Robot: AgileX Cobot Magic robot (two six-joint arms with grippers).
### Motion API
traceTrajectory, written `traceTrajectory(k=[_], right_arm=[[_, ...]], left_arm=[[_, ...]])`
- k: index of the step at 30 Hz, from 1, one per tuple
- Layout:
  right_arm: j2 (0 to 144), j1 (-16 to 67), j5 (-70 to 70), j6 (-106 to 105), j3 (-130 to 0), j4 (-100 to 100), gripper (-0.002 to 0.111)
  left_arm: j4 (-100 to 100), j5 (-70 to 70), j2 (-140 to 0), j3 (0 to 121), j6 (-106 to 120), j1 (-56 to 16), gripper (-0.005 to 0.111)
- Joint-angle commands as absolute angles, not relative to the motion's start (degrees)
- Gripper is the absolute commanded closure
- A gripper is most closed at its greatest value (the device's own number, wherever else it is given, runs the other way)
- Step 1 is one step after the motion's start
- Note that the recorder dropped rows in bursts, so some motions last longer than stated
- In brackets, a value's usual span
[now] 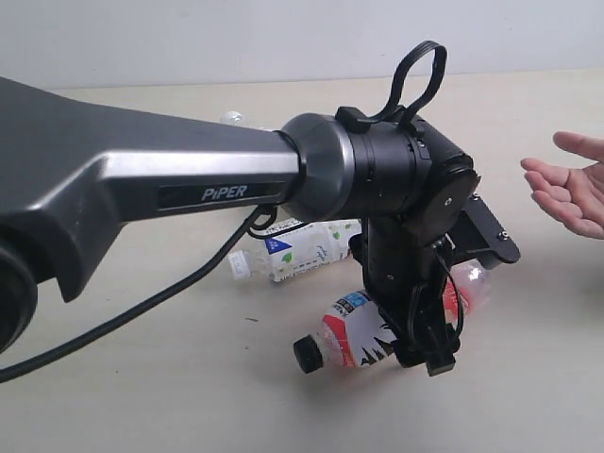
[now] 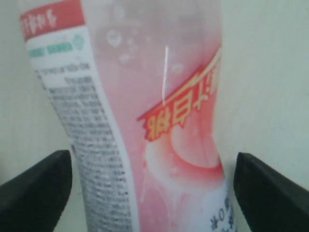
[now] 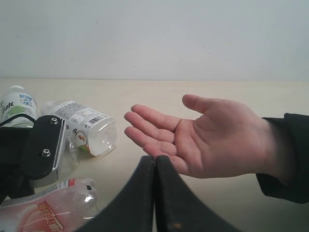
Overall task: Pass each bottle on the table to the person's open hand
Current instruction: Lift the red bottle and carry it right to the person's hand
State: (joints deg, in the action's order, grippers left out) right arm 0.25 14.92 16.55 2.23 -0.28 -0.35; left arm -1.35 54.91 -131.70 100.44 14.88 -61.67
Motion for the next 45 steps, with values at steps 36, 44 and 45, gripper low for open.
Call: traceTrajectory(k=[36,44,45], right_arm=[[0.0,14.5,16.13,2.23,0.0,-0.33,0.108],[0.0,14.5,16.29,2.23,0.0,-0.33,0.108],[0.0,14.5,16.29,2.23,0.0,-0.33,0.108]], left_arm=[[0.0,62.64,-122.43,107.29,-2.69,-61.9,0.107],[0.89,60.9,-119.93,107.91,-7.29,-61.9,0.107],[1.07,60.0,-119.7,107.91,-8.92,-61.9,0.107]])
